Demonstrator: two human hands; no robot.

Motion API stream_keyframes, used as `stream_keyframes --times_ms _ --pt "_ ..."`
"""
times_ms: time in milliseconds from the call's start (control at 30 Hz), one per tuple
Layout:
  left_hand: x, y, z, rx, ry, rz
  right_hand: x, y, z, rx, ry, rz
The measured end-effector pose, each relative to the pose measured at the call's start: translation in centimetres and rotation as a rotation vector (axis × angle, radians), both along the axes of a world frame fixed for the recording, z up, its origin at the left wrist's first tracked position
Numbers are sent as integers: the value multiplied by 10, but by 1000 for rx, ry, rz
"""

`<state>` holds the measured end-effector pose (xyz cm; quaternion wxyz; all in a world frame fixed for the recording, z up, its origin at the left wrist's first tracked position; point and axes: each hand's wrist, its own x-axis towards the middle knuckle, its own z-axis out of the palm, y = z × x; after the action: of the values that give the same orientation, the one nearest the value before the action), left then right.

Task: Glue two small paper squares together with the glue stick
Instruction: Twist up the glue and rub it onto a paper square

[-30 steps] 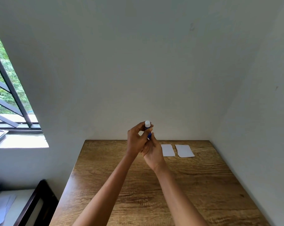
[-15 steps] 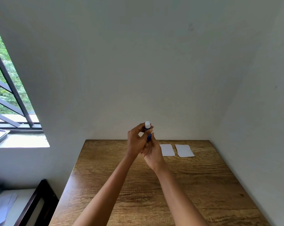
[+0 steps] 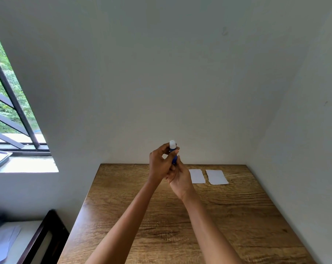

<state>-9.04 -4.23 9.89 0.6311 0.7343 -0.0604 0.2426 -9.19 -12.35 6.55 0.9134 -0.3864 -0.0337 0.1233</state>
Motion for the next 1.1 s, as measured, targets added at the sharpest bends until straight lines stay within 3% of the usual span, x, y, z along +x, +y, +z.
stream_keyframes --times_ms 133,367,567,800,967,1100 --pt "1 -1 3 14 19 -17 3 3 6 -130 45 -40" --pt "9 2 -1 15 32 57 3 3 -3 -16 -39 -9" --pt "6 -1 1 18 50 36 6 7 6 -159 65 -56" --pt "12 3 5 -7 46 36 5 6 4 -45 -51 -4" --pt "9 0 4 14 51 21 7 4 9 -130 35 -1" --pt "11 -1 4 -4 27 13 8 8 3 -34 15 -23"
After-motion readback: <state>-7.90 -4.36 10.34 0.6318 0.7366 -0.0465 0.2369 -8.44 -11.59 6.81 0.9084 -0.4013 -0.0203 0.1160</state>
